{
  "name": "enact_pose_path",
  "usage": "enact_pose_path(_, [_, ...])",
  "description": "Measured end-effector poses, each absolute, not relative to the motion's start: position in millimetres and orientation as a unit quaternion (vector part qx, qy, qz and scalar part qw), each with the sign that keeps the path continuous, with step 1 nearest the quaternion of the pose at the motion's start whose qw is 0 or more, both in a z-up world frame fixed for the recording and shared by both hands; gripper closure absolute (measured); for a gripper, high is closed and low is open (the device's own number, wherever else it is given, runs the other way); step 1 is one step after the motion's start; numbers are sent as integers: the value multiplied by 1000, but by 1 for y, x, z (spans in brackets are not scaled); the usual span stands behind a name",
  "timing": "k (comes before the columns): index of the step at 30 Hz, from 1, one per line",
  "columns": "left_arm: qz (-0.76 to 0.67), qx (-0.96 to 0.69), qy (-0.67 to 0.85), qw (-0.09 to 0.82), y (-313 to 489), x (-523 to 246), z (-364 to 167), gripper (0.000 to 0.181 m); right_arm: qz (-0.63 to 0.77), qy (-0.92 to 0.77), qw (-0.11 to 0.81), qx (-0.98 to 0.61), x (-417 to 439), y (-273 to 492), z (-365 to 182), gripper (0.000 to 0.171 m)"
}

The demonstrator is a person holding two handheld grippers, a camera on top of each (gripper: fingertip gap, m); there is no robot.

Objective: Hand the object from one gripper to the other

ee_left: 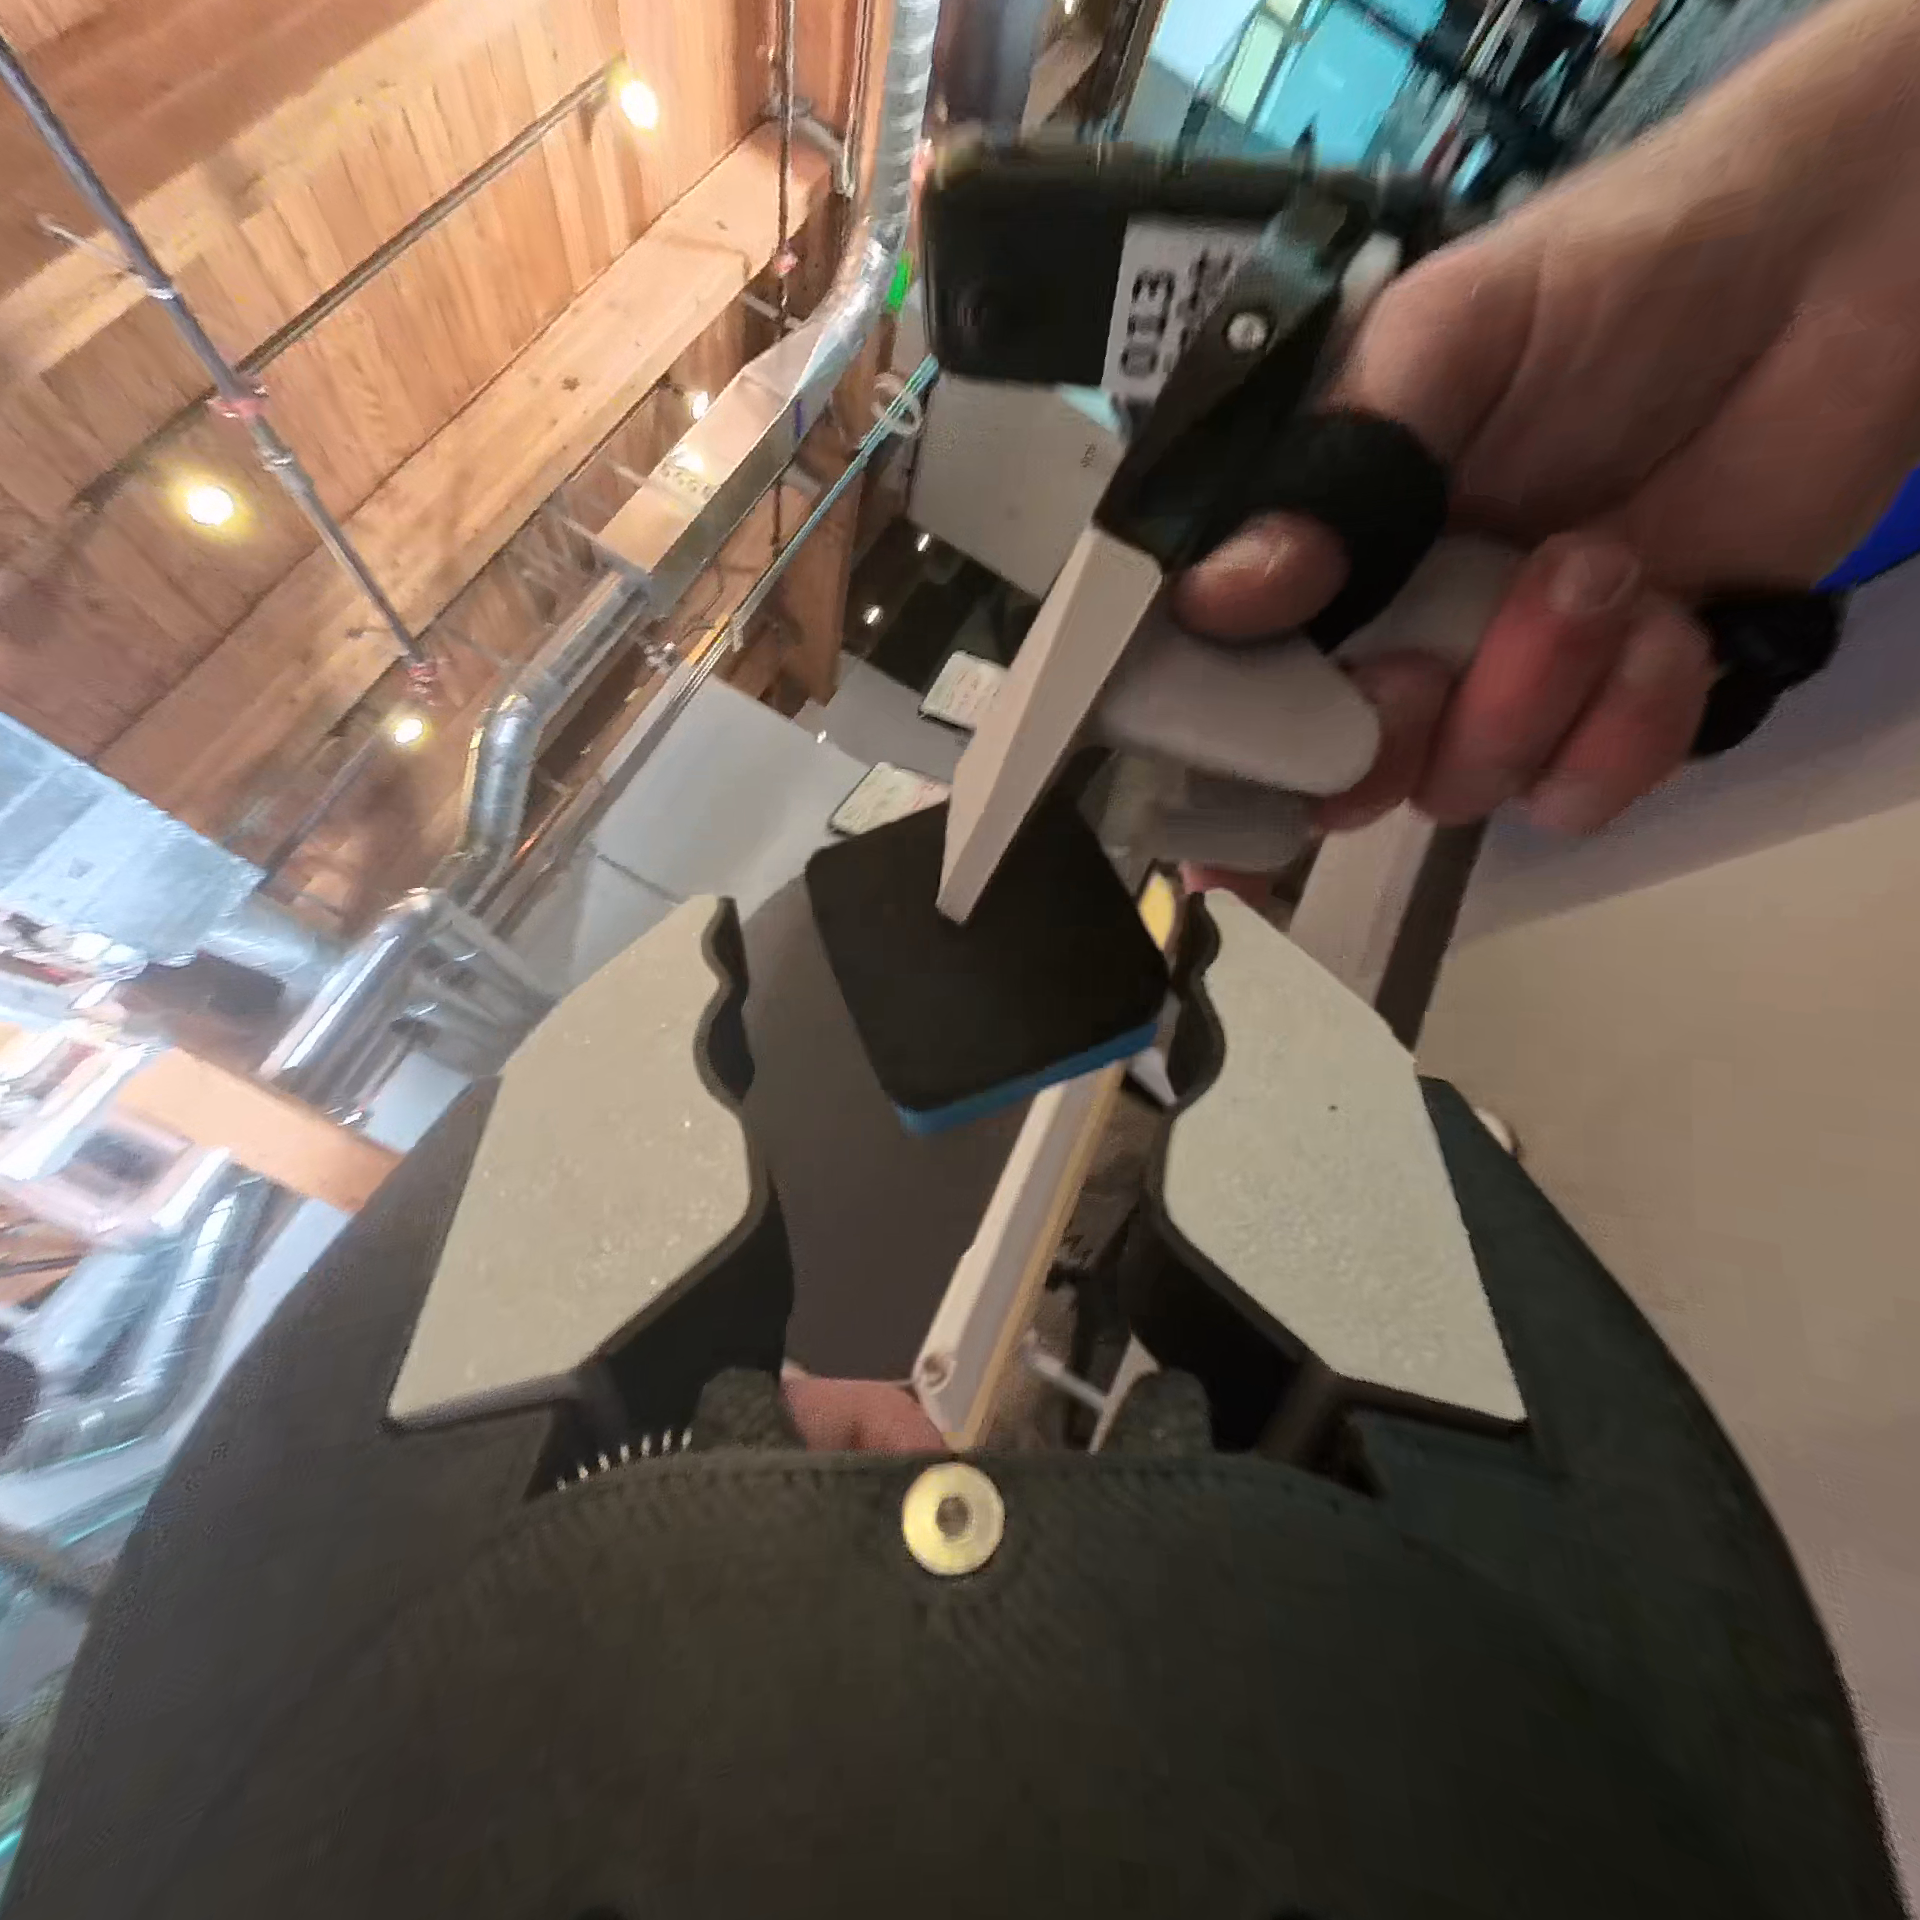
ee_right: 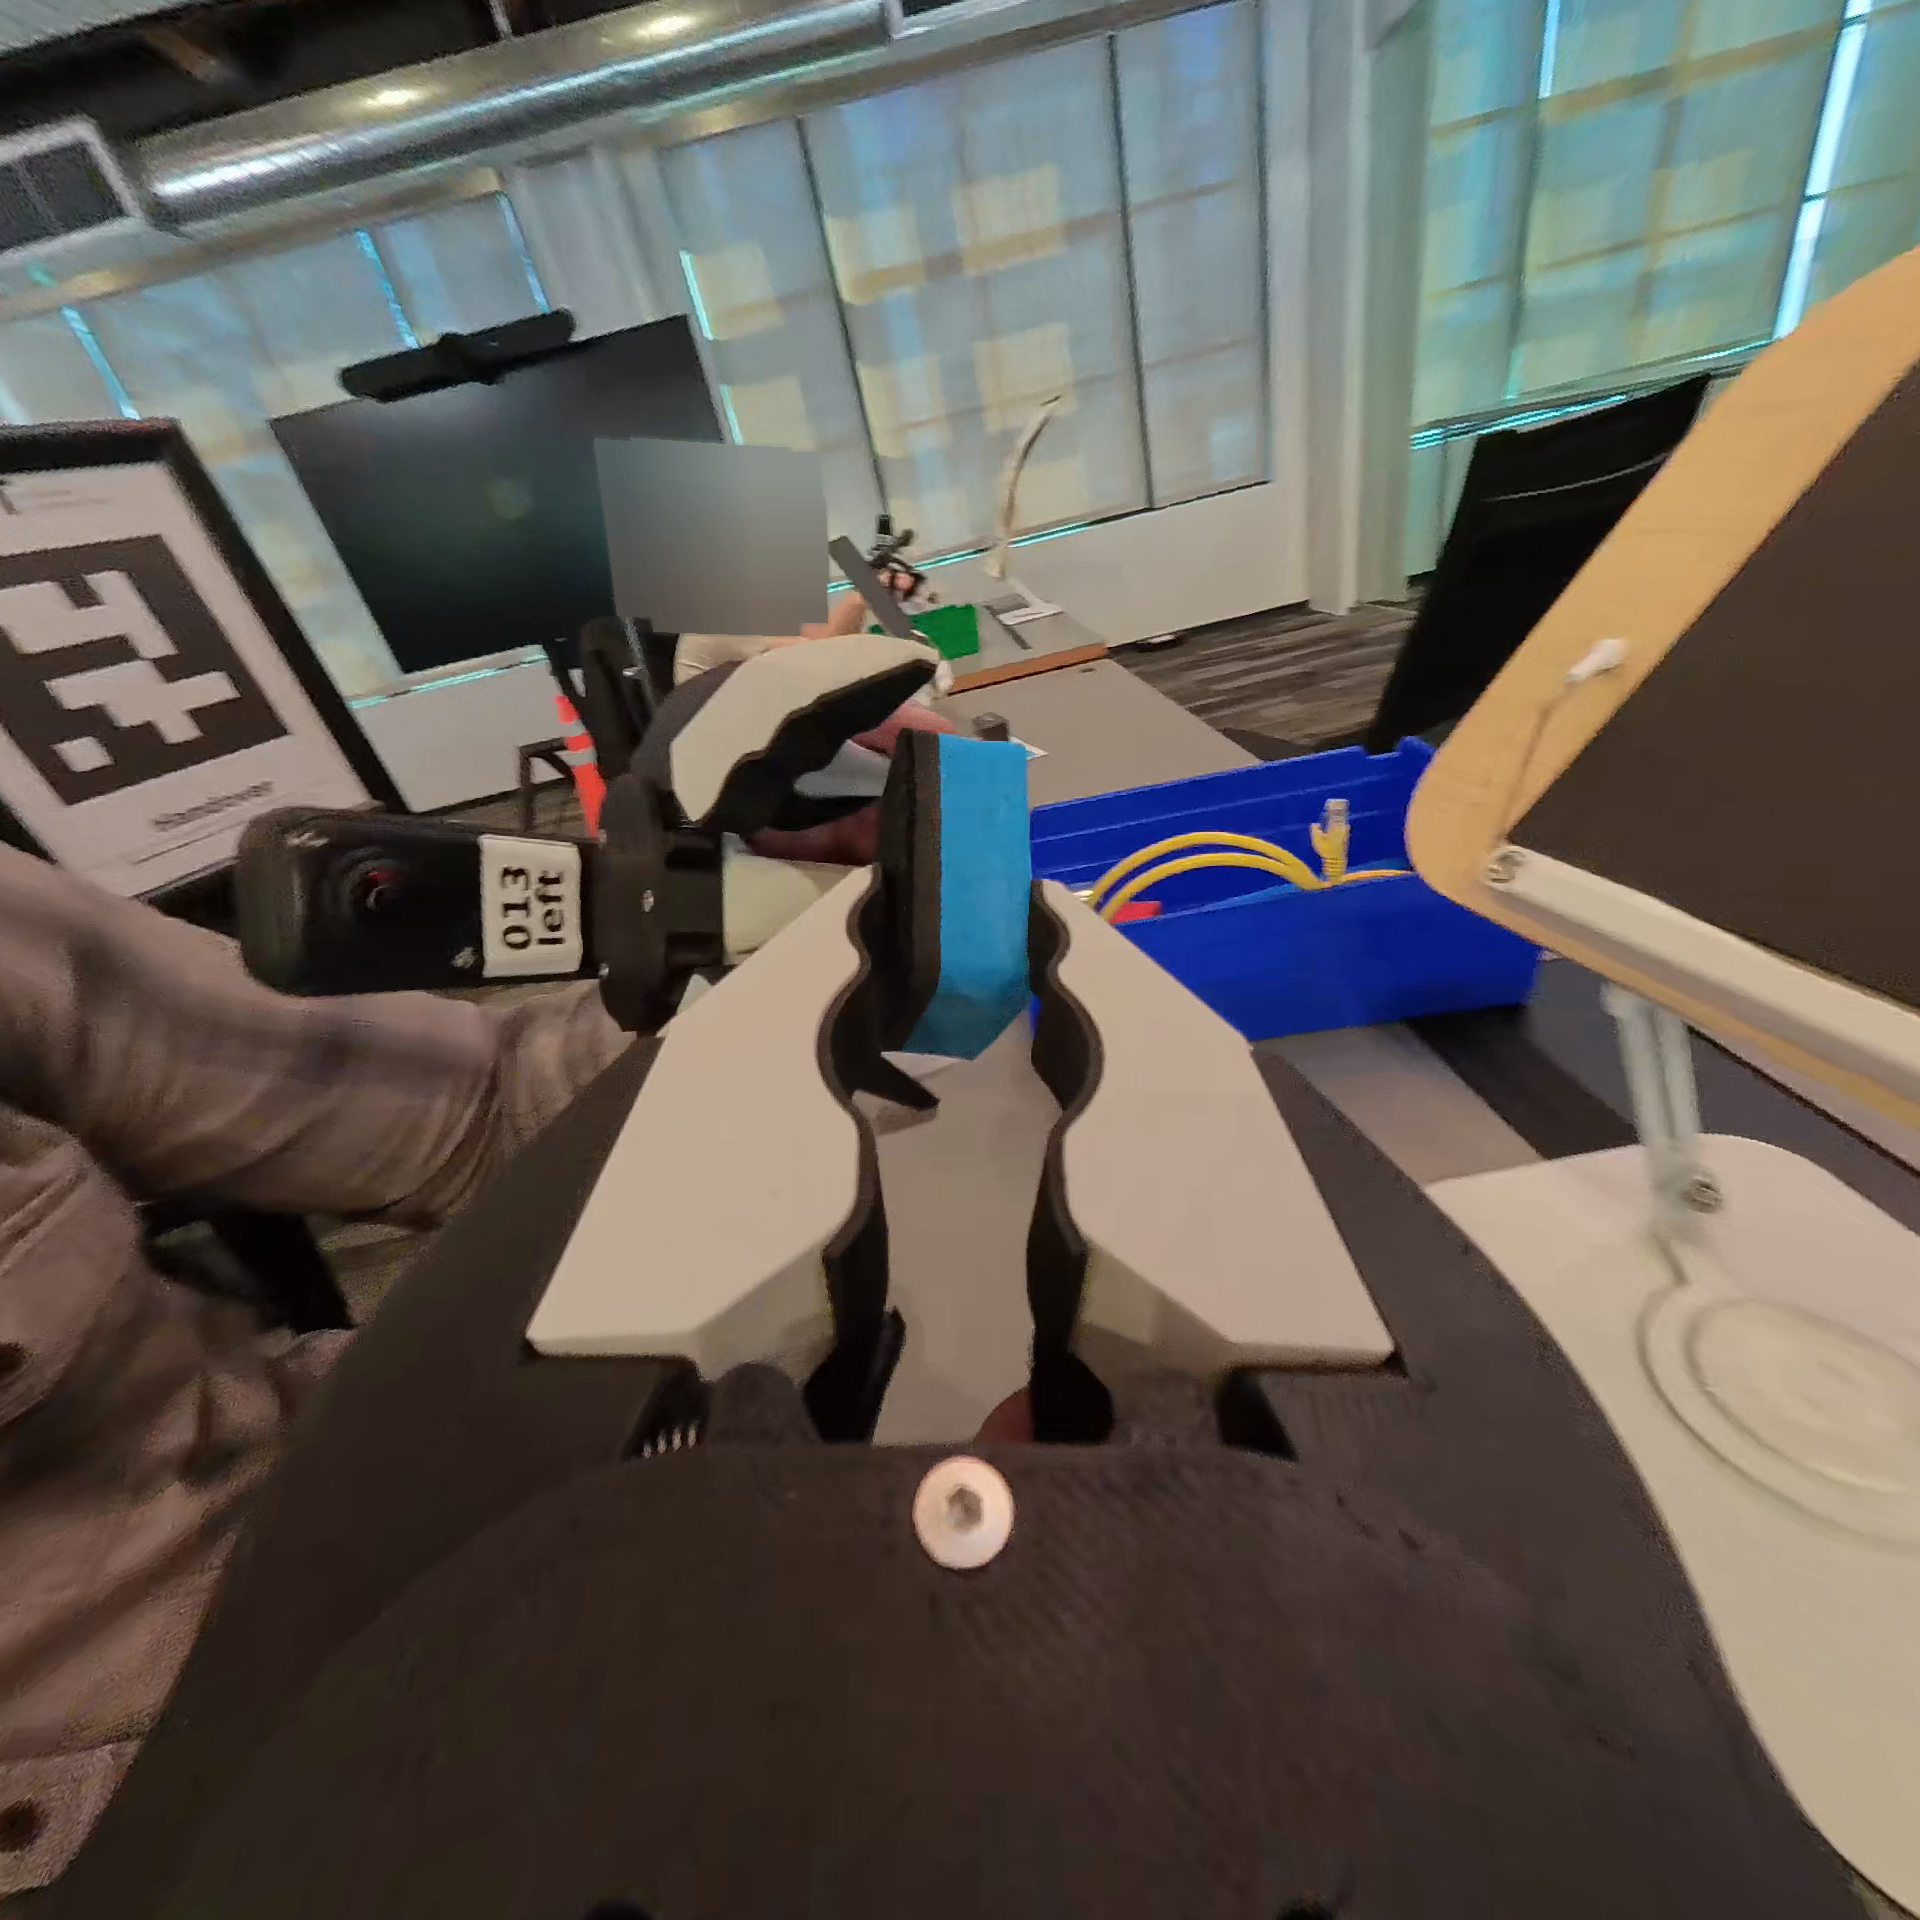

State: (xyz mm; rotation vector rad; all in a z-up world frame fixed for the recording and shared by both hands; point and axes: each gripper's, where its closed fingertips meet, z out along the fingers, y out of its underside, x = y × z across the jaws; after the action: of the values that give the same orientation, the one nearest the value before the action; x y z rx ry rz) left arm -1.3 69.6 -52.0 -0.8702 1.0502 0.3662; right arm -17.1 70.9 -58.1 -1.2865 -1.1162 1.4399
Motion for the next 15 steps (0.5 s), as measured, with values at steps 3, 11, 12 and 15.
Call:
enact_pose_path(3, [238, -414, 471, 742, 81, -9, -54, 103, 507, -448, 491, -549, -18, 85, -61, 149])
enact_pose_path(11, [209, -513, 423, 717, 102, -19, -65, 107, 426, -448, 571, -540, -25, 84, -49, 150])
enact_pose_path(12, [202, -510, 413, 727, 99, -20, -61, 115, 426, -447, 576, -535, -27, 82, -49, 149])
enact_pose_path(15, [209, -509, 404, 731, 100, -24, -58, 121, 440, -438, 575, -533, -29, 82, -49, 149])
